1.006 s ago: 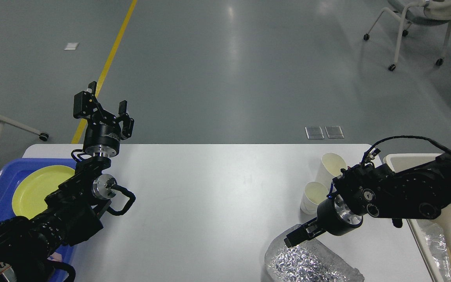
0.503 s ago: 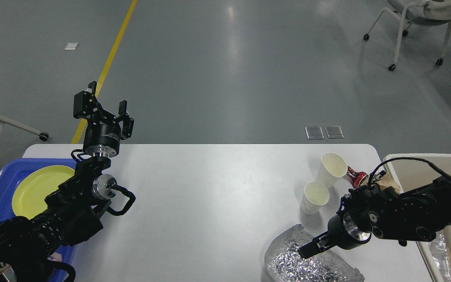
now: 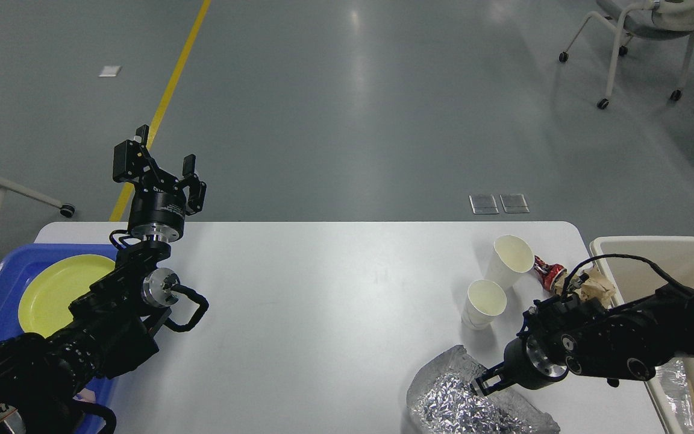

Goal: Tidy desktop
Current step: 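Lift the foil wrapper high with the right gripper toward the bin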

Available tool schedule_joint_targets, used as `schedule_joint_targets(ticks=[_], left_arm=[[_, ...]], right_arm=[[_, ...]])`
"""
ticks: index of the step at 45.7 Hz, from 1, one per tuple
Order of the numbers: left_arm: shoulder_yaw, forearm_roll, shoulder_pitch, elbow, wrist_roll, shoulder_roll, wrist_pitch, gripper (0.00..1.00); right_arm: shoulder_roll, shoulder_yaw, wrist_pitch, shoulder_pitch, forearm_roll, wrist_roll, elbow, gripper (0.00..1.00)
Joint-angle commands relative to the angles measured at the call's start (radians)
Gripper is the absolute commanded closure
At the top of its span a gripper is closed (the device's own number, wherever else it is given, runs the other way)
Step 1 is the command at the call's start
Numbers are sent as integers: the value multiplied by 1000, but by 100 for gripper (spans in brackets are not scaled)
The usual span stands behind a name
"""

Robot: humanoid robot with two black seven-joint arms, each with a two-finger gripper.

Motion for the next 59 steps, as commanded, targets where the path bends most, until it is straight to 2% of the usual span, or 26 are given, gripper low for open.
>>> schedule_joint_targets(ticks=[1, 11, 18, 25, 31, 40, 50, 59], left_arm=[[0, 0, 0, 0, 0, 0, 0, 0], [0, 0, -1, 0, 0, 0, 0, 0], [0, 0, 0, 0, 0, 0, 0, 0], [0, 0, 0, 0, 0, 0, 0, 0], [0, 0, 0, 0, 0, 0, 0, 0], [0, 0, 0, 0, 0, 0, 0, 0], [0, 0, -1, 0, 0, 0, 0, 0], [0, 0, -1, 0, 0, 0, 0, 0]], right_arm=[[-10, 2, -7, 3, 5, 3, 9, 100], [-65, 0, 2, 45, 8, 4, 64, 100], [-173, -2, 54, 156, 11, 18, 196, 100], [-320, 2, 174, 363, 13, 35, 347, 100], [-439, 5, 297, 580, 16, 82, 422, 100], [-565, 11, 499, 926, 88, 191, 437, 100], [-613, 28, 708, 1328, 256, 242, 422, 100], [-627, 95, 711, 1499, 401, 236, 390, 100]])
